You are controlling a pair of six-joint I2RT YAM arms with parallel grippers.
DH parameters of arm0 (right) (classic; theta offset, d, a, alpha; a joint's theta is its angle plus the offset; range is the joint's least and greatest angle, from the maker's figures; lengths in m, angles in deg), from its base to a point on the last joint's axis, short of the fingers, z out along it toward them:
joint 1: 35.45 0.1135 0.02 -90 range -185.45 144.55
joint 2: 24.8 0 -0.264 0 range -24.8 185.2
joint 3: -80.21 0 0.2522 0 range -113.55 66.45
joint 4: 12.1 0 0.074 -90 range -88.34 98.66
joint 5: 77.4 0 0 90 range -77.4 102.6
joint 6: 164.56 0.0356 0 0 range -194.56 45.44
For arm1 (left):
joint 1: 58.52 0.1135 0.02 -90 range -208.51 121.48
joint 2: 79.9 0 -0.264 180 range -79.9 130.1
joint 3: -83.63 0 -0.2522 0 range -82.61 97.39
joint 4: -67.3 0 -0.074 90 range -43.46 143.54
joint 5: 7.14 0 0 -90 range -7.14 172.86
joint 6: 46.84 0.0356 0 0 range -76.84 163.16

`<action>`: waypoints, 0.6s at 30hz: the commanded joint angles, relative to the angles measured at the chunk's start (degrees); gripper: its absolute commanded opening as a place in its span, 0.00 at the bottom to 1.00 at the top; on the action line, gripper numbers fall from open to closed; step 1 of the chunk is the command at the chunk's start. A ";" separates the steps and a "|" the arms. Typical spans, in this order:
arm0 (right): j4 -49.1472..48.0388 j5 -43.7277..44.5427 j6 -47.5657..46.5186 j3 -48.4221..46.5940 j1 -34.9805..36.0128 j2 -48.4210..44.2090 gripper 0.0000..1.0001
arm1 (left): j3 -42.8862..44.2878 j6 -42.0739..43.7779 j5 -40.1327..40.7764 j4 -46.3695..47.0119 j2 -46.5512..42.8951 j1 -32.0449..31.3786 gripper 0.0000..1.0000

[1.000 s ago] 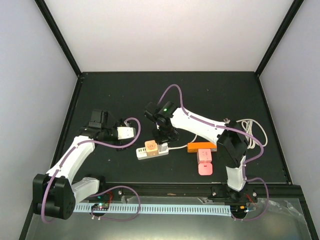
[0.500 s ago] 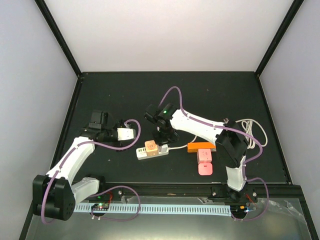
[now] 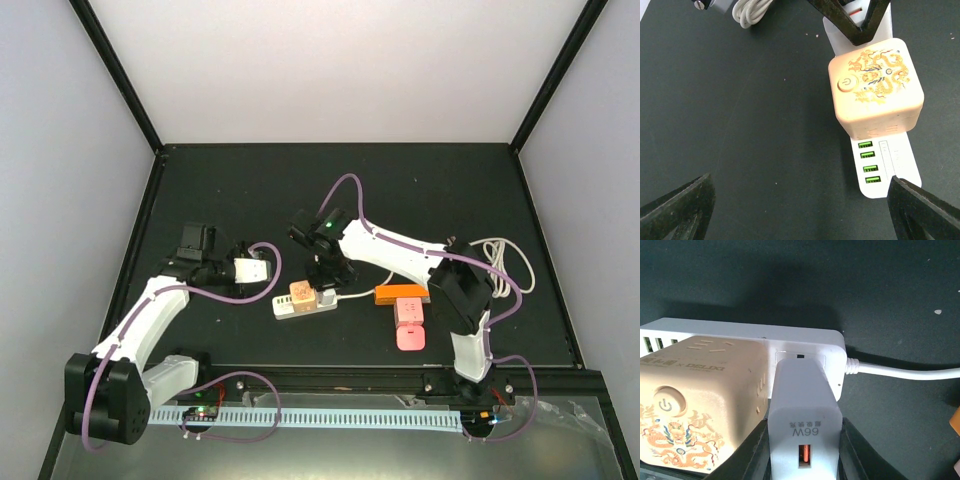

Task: Insert the plug

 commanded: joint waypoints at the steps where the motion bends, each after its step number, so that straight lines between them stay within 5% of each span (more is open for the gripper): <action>1: 0.14 1.04 1.31 -0.27 0.41 1.68 0.01 | -0.21 1.70 -1.71 0.63 -1.25 0.37 0.96; 18: 5.58 6.75 2.05 -7.21 1.45 5.62 0.01 | -1.60 4.92 -2.54 0.78 -1.14 1.70 0.95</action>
